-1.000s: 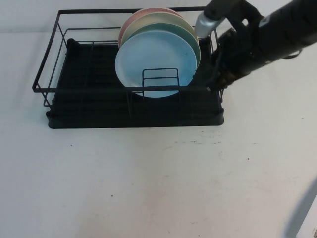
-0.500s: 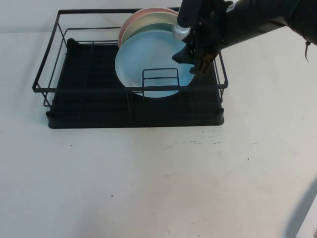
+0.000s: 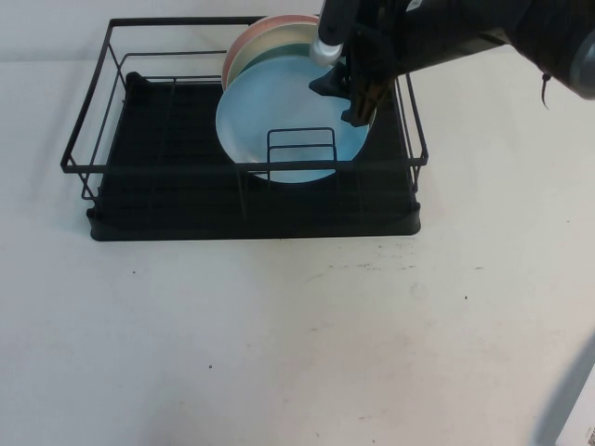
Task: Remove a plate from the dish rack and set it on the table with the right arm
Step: Grasp the plate from the shelf
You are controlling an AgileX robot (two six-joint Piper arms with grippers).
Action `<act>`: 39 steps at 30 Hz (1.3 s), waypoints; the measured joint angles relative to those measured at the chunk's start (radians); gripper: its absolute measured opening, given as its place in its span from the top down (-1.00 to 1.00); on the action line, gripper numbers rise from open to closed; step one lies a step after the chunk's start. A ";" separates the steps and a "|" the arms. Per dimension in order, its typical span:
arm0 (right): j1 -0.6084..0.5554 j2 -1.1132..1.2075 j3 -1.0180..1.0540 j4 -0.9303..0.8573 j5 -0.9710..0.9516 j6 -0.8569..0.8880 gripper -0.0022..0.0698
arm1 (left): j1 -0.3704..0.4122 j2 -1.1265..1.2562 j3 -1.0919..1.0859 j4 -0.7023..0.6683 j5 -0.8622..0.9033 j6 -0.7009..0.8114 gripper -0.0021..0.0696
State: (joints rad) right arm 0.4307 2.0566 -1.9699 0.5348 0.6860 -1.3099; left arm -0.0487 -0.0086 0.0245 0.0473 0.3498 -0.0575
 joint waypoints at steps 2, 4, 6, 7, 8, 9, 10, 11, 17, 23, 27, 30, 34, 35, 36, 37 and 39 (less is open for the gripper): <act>0.000 0.011 -0.002 0.002 -0.006 -0.024 -0.03 | 0.000 0.000 0.000 0.000 0.000 0.000 0.95; 0.000 0.022 -0.002 0.004 -0.013 -0.043 -0.03 | 0.000 0.000 0.000 0.000 0.000 0.000 0.95; 0.000 0.033 -0.008 0.006 -0.020 -0.052 -0.03 | 0.000 0.000 0.000 0.000 0.000 0.000 0.95; 0.000 0.038 -0.010 0.006 -0.028 -0.056 -0.03 | 0.000 0.000 0.000 0.000 0.000 0.000 0.95; 0.000 0.042 -0.011 0.006 -0.036 -0.059 -0.03 | 0.000 0.000 0.000 0.000 0.000 0.000 0.95; 0.000 0.047 -0.011 0.006 -0.042 -0.060 -0.03 | 0.000 0.000 0.000 0.000 0.000 0.000 0.95; 0.000 0.051 -0.013 0.007 -0.053 -0.062 -0.03 | 0.000 0.000 0.000 0.000 0.000 0.000 0.95; 0.000 0.053 -0.013 0.007 -0.063 -0.066 -0.03 | 0.000 0.000 0.000 0.000 0.000 0.000 0.95; -0.003 0.066 -0.013 0.007 -0.109 -0.085 -0.02 | 0.000 0.000 0.000 0.000 0.000 0.000 0.95; -0.006 0.083 -0.013 0.016 -0.113 -0.088 -0.01 | 0.000 0.000 0.000 0.000 0.000 0.000 0.95; -0.006 0.101 -0.013 0.018 -0.115 -0.089 -0.01 | 0.000 0.000 0.000 0.000 0.000 0.000 0.95; -0.006 0.109 -0.013 0.022 -0.117 -0.089 -0.01 | 0.000 0.000 0.000 0.000 0.000 0.000 0.95; -0.008 0.119 -0.013 0.042 -0.119 -0.092 -0.01 | 0.000 0.000 0.000 0.000 0.000 0.000 0.95; -0.008 0.120 -0.013 0.044 -0.119 -0.092 0.01 | 0.000 0.000 0.000 0.000 0.000 0.000 0.95; -0.008 0.122 -0.013 0.044 -0.118 -0.092 0.03 | 0.000 0.000 0.000 0.000 0.000 0.000 0.95; -0.008 0.122 -0.013 0.046 -0.116 -0.092 0.06 | 0.000 0.000 0.000 0.000 0.000 0.000 0.95; -0.008 0.122 -0.013 0.046 -0.116 -0.092 0.17 | 0.000 0.000 0.000 0.000 0.000 0.000 0.95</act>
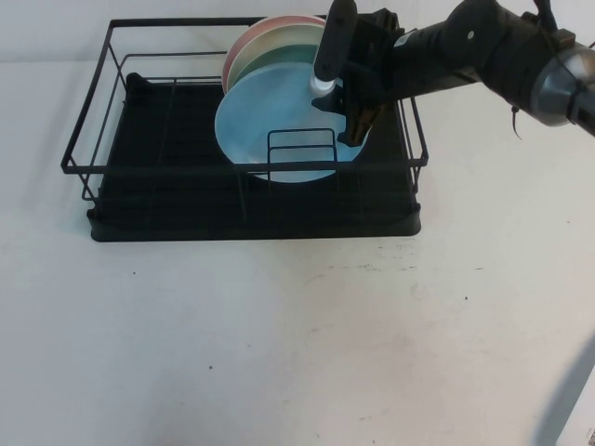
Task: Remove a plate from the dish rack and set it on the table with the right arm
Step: Grasp the plate from the shelf
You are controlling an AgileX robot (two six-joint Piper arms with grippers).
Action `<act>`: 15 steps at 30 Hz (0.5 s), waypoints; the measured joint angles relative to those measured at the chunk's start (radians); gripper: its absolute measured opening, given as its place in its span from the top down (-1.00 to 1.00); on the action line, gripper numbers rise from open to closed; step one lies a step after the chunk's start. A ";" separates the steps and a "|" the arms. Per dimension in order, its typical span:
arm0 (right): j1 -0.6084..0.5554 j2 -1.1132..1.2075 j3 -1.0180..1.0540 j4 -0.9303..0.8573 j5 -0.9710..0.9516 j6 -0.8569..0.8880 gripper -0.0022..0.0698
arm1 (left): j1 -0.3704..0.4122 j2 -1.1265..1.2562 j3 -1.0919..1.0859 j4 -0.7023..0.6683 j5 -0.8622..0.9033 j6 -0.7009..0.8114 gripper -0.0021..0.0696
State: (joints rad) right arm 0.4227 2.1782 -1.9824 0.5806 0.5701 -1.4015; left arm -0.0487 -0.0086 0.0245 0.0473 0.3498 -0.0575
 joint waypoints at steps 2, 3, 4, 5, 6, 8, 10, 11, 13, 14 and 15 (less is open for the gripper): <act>0.000 0.000 0.000 0.000 0.000 0.000 0.33 | 0.000 0.000 0.000 0.000 0.000 0.000 0.95; 0.000 0.000 0.000 0.000 0.000 0.000 0.43 | 0.000 0.000 0.000 0.000 0.000 0.000 0.95; 0.000 0.000 0.000 0.003 0.000 0.000 0.52 | 0.000 0.000 0.000 0.000 0.000 0.000 0.95; 0.000 0.000 0.000 0.006 -0.002 0.000 0.64 | 0.000 0.000 0.000 0.000 0.000 0.000 0.95; 0.000 0.000 0.000 0.011 0.002 0.000 0.71 | 0.000 0.000 0.000 0.000 0.000 0.000 0.95; 0.000 -0.002 0.000 0.021 0.003 0.000 0.71 | 0.000 0.000 0.000 0.000 0.000 0.000 0.95; 0.000 -0.003 0.000 0.033 0.006 0.000 0.71 | 0.000 0.000 0.000 0.000 0.000 0.000 0.95; 0.000 -0.006 0.000 0.036 0.011 0.002 0.71 | 0.000 0.000 0.000 0.000 0.000 0.000 0.95; 0.000 -0.016 -0.008 0.038 0.024 0.011 0.71 | 0.000 0.000 0.000 0.000 0.000 0.000 0.95; 0.000 -0.023 -0.017 0.038 0.032 0.016 0.71 | 0.000 0.000 0.000 0.000 0.000 0.000 0.95; 0.000 -0.030 -0.028 0.038 0.043 0.018 0.71 | 0.000 0.000 0.000 0.000 0.000 0.000 0.95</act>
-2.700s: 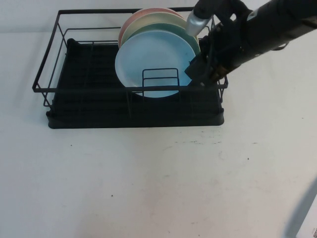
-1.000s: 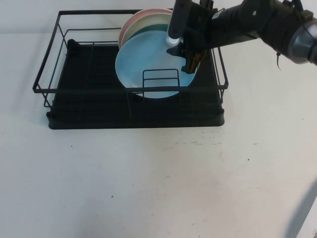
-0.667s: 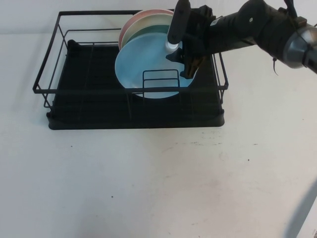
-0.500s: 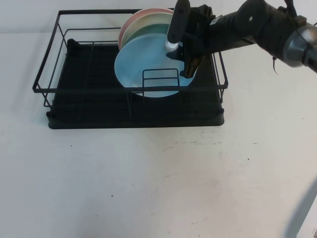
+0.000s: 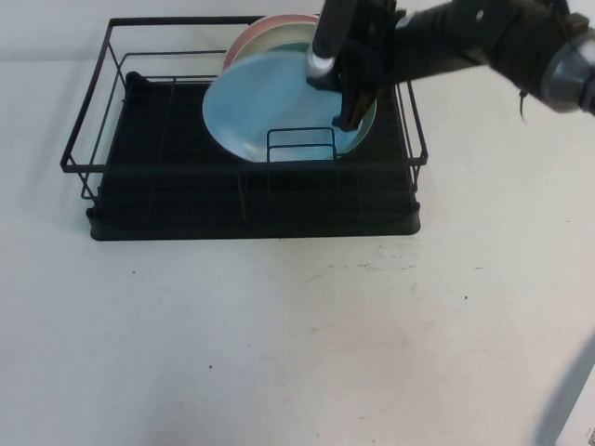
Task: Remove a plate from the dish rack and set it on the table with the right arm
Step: Grasp the plate from the shelf, then place the plate from the table
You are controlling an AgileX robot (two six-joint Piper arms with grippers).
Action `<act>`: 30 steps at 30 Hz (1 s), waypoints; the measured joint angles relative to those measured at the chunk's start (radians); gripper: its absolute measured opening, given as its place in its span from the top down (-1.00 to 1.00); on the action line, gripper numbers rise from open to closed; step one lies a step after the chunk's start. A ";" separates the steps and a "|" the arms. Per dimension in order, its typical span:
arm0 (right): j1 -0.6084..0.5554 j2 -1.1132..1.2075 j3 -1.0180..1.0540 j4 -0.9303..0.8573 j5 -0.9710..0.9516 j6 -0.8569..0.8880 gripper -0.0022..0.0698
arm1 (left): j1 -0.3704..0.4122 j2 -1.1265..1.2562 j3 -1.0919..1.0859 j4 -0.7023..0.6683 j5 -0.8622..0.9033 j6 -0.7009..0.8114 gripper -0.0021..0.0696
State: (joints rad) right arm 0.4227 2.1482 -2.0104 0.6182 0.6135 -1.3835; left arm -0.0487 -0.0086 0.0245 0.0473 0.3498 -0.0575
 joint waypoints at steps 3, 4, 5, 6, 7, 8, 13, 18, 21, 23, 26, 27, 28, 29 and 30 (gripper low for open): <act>0.000 -0.026 -0.040 0.000 0.039 0.020 0.71 | 0.000 0.000 0.000 0.000 0.000 0.000 0.95; 0.000 -0.035 -0.051 0.000 0.052 0.024 0.71 | 0.000 0.000 0.000 0.000 0.000 0.000 0.95; 0.000 -0.043 -0.063 0.002 0.069 0.031 0.71 | 0.000 0.000 0.000 0.000 0.000 0.000 0.95; -0.001 -0.056 -0.074 0.003 0.086 0.038 0.71 | 0.000 0.000 0.000 0.000 0.000 0.000 0.95; -0.001 -0.066 -0.083 0.003 0.106 0.046 0.71 | 0.000 0.000 0.000 0.000 0.000 0.000 0.95; -0.002 -0.078 -0.089 0.003 0.128 0.052 0.71 | 0.000 0.000 0.000 0.000 0.000 0.000 0.95; -0.002 -0.141 -0.112 -0.009 0.237 0.142 0.71 | 0.000 0.000 0.000 0.000 0.000 0.000 0.95; 0.000 -0.256 -0.113 -0.123 0.332 0.393 0.71 | 0.000 0.000 0.000 0.000 0.000 0.000 0.95; 0.014 -0.341 -0.094 -0.200 0.387 0.617 0.71 | 0.000 0.000 0.000 0.000 0.000 0.000 0.95; 0.032 -0.402 -0.039 -0.225 0.401 0.744 0.71 | 0.000 0.000 0.000 0.000 0.000 0.000 0.95; 0.067 -0.509 0.108 -0.235 0.403 0.912 0.71 | 0.000 0.000 0.000 0.000 0.000 0.000 0.95; 0.081 -0.551 0.178 -0.239 0.400 0.962 0.71 | 0.000 0.000 0.000 0.000 0.000 0.000 0.95; 0.095 -0.594 0.239 -0.242 0.386 0.999 0.71 | 0.000 0.000 0.000 0.000 0.000 0.000 0.95; 0.111 -0.636 0.322 -0.246 0.356 1.043 0.71 | 0.000 0.000 0.000 0.000 0.000 0.000 0.95; 0.127 -0.678 0.408 -0.250 0.316 1.085 0.71 | 0.000 0.000 0.000 0.000 0.000 0.000 0.95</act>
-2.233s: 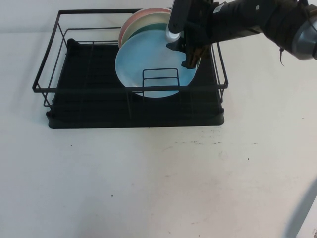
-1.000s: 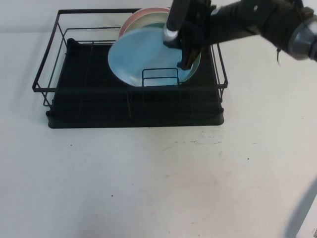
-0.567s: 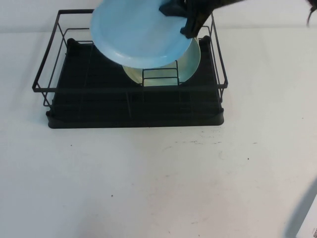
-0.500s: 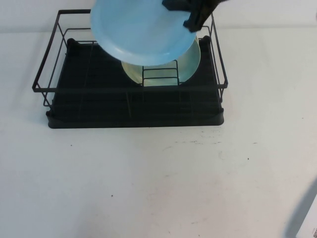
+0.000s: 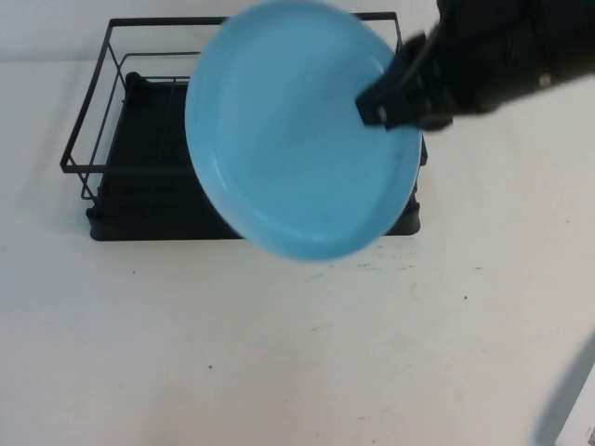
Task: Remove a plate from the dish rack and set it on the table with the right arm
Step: Place the plate from the table
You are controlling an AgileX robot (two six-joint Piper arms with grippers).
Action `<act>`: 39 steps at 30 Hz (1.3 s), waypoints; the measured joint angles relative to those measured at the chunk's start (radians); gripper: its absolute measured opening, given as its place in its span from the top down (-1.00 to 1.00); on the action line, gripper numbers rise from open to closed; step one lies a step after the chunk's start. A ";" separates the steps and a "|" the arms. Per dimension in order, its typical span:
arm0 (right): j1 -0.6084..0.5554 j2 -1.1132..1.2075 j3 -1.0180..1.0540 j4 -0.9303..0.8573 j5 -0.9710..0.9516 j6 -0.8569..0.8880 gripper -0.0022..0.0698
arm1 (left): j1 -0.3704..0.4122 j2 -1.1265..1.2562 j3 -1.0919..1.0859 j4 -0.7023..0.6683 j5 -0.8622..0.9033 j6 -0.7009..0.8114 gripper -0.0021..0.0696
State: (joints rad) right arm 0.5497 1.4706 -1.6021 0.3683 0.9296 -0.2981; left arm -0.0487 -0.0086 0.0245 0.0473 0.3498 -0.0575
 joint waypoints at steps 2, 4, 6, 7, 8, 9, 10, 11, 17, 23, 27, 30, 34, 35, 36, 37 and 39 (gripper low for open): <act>0.026 -0.060 0.172 -0.002 -0.083 0.089 0.71 | 0.000 0.000 0.000 0.000 0.000 0.000 0.95; 0.057 -0.114 0.314 -0.002 -0.166 0.178 0.71 | 0.000 0.000 0.000 0.000 0.000 0.000 0.95; 0.090 -0.153 0.448 0.009 -0.246 0.271 0.71 | 0.000 0.000 0.000 0.000 0.000 0.000 0.95; 0.098 -0.158 0.501 0.022 -0.280 0.298 0.71 | 0.000 0.000 0.000 0.000 0.000 0.000 0.95; 0.103 -0.158 0.538 0.038 -0.312 0.323 0.71 | 0.000 0.000 0.000 0.000 0.000 0.000 0.95; 0.105 -0.158 0.576 0.059 -0.341 0.339 0.71 | 0.000 0.000 0.000 0.000 0.000 0.000 0.95; 0.107 -0.155 0.601 0.076 -0.363 0.354 0.71 | 0.000 0.000 0.000 0.000 0.000 0.000 0.95; 0.110 -0.148 0.623 0.093 -0.389 0.378 0.71 | 0.000 0.000 0.000 0.000 0.000 0.000 0.95; 0.110 -0.044 0.657 0.146 -0.511 0.457 0.71 | 0.000 0.000 0.000 0.000 0.000 0.000 0.95; 0.110 0.108 0.657 0.226 -0.582 0.463 0.71 | 0.000 0.000 0.000 0.000 0.000 0.000 0.95; 0.110 0.162 0.657 0.264 -0.635 0.463 0.71 | 0.000 0.000 0.000 0.000 0.000 0.000 0.95; 0.110 0.177 0.657 0.285 -0.669 0.463 0.71 | 0.000 0.000 0.000 0.000 0.000 0.000 0.95; 0.110 0.187 0.657 0.301 -0.682 0.464 0.71 | 0.000 0.000 0.000 0.000 0.000 0.000 0.95; 0.110 0.189 0.657 0.303 -0.685 0.464 0.71 | 0.000 0.000 0.000 0.000 0.000 0.000 0.95; 0.110 0.189 0.657 0.306 -0.687 0.464 0.71 | 0.000 0.000 0.000 0.000 0.000 0.000 0.95; 0.110 0.190 0.657 0.311 -0.687 0.464 0.71 | 0.000 0.000 0.000 0.000 0.000 0.000 0.95; 0.110 0.199 0.657 0.315 -0.691 0.464 0.71 | 0.000 0.000 0.000 0.000 0.000 0.000 0.95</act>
State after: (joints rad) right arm 0.6593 1.6694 -0.9453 0.6828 0.2389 0.1662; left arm -0.0487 -0.0086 0.0245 0.0473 0.3498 -0.0575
